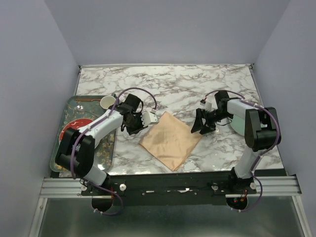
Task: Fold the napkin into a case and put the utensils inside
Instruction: Smooth out the square-folded napkin at the center of the board.
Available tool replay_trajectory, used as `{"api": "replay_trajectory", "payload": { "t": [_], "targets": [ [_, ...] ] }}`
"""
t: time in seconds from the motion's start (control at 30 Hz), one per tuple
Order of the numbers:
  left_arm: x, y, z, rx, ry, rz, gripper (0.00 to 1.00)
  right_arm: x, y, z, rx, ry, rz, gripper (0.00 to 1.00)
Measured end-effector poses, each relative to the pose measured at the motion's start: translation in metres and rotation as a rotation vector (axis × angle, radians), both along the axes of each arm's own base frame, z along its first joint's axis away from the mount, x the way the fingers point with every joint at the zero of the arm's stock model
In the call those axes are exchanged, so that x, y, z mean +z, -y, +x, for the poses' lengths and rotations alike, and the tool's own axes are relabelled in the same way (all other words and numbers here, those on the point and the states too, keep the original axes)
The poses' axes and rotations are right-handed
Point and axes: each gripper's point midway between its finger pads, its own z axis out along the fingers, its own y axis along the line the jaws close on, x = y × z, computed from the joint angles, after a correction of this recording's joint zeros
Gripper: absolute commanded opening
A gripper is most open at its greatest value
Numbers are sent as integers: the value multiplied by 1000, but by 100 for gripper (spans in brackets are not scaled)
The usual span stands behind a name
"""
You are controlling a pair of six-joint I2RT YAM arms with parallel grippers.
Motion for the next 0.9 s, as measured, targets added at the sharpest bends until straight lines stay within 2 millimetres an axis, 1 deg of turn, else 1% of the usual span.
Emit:
{"api": "replay_trajectory", "payload": {
  "t": [0.07, 0.17, 0.2, 0.27, 0.33, 0.37, 0.43, 0.47, 0.5, 0.57, 0.67, 0.77, 0.8, 0.87, 0.9],
  "targets": [
    [11, -5, -20, -55, 12, 0, 26, 1, 1, 1, 0, 3, -16, 89],
    [14, -10, -46, -126, 8, 17, 26, 3, 4, 6, -2, 12, -39, 89],
    [12, -9, -57, -160, 1, 25, 26, 3, 5, 8, -3, 18, -47, 89],
    [-1, -6, -81, -233, -37, 51, 26, 5, 6, 12, -5, 29, -59, 89],
    [-14, -3, -98, -281, -78, 76, 25, 5, 8, 15, -8, 35, -70, 89],
    [-19, -1, -102, -291, -97, 87, 25, 4, 10, 14, -11, 30, -74, 89],
    [-29, 2, -99, -279, -118, 102, 25, 3, 12, 12, -16, 19, -78, 89],
    [-29, 5, -92, -264, -117, 105, 25, 3, 13, 11, -20, 14, -79, 89],
    [-33, 6, -91, -258, -130, 111, 25, 1, 16, 10, -28, 5, -81, 89],
    [-32, 17, -76, -240, -95, 93, 25, -1, 21, 8, -45, -8, -85, 89],
    [-32, 27, -61, -213, -70, 75, 27, -2, 29, 8, -80, -29, -85, 89],
    [-30, 35, -50, -188, -51, 50, 32, -1, 35, 10, -101, -28, -86, 89],
    [-29, 36, -49, -187, -51, 44, 38, -1, 37, 11, -106, -27, -87, 88],
    [-25, 36, -51, -190, -48, 19, 44, -1, 38, 12, -109, -23, -89, 88],
    [-17, 36, -54, -205, -33, -7, 47, -1, 39, 12, -109, -22, -88, 87]
  ]
}}
